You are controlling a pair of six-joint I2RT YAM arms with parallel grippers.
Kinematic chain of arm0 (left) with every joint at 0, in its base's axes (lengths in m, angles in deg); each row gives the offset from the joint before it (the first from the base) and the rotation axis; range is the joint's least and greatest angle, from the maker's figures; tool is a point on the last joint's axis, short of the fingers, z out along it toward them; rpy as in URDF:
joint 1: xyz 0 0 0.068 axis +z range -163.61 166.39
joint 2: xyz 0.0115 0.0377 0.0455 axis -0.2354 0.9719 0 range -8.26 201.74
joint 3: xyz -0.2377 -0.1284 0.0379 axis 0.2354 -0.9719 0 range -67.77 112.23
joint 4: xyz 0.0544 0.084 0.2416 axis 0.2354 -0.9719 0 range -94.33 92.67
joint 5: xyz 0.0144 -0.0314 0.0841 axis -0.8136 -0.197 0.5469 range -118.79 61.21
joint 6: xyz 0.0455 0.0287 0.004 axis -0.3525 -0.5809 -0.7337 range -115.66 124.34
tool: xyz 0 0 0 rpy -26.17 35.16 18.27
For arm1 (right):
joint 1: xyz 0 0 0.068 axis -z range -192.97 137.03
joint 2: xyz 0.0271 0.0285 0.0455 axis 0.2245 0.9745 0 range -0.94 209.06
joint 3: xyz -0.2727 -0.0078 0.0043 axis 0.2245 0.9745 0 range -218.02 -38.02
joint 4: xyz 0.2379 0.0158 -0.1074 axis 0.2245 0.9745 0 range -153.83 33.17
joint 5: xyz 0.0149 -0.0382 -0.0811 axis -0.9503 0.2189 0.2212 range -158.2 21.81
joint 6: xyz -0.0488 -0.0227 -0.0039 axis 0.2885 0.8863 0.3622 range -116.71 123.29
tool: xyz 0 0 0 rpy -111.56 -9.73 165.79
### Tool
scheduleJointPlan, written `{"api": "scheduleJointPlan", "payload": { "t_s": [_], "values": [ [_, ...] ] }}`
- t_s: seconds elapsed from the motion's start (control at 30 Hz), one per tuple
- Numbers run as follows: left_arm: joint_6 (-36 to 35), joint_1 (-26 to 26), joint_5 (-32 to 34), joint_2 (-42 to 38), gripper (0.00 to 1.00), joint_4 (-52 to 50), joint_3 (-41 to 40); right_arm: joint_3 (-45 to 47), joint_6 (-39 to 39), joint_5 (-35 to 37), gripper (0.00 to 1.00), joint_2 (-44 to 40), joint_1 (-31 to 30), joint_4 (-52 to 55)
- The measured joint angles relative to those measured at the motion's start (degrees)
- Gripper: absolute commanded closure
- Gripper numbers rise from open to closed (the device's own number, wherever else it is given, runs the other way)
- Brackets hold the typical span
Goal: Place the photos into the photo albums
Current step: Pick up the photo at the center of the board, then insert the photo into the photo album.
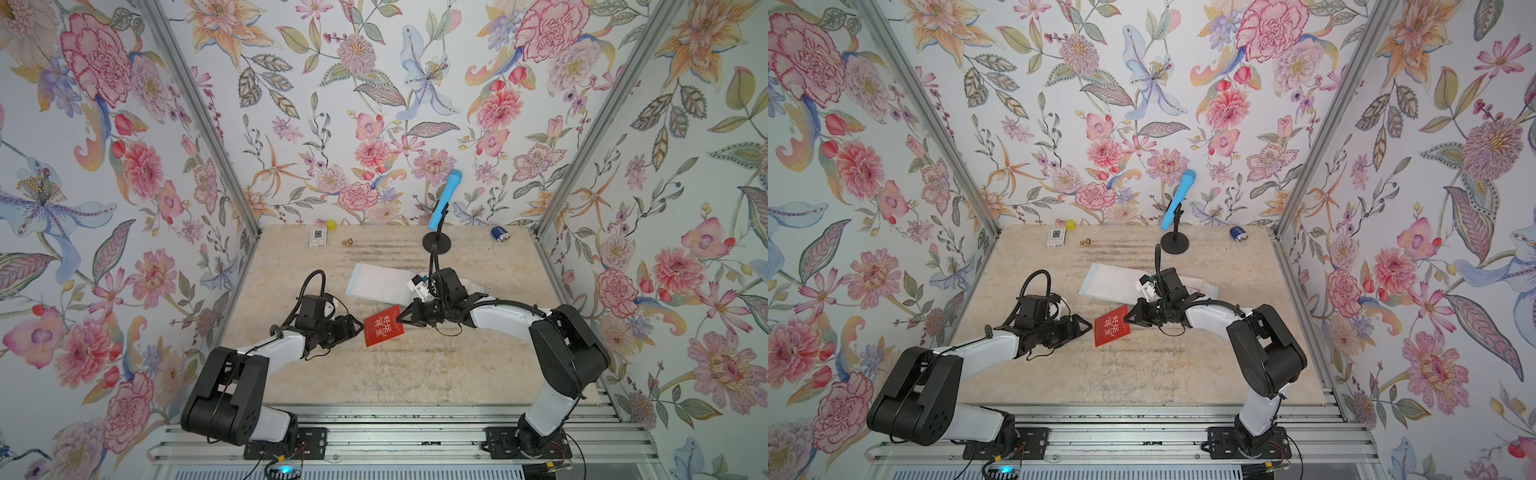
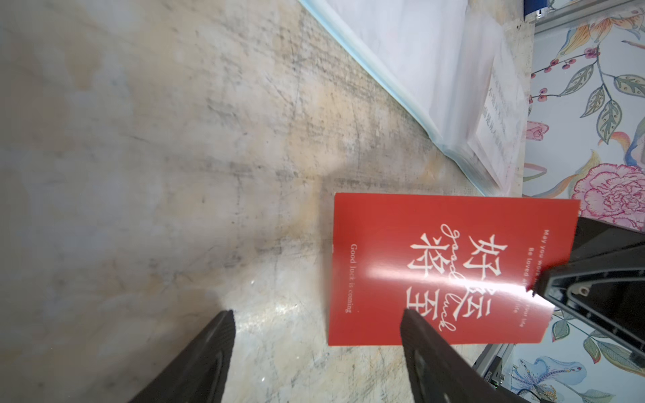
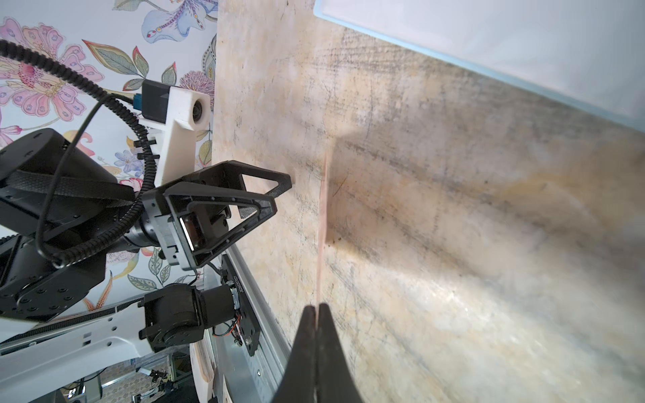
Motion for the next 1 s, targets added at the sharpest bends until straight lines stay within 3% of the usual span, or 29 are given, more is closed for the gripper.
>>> {"api": "scheduleJointPlan", "payload": {
  "t_s": [0.5,0.77,1.0],
  "values": [
    [0.0,2.2,2.6,-0.3,0.21,-0.2,9.9,0.2,2.4,0.0,1.0,-8.7,10.4,0.9],
    [0.0,3.0,2.8,3.5,0.2,0.5,14.1,1.9,3.3,0.0,0.99,-11.5,18.4,1.5],
    [-1.4,3.5,2.8,9.6,0.21,1.2,19.7,3.9,4.0,1.9,0.99,-11.6,21.7,1.8]
  ]
}}
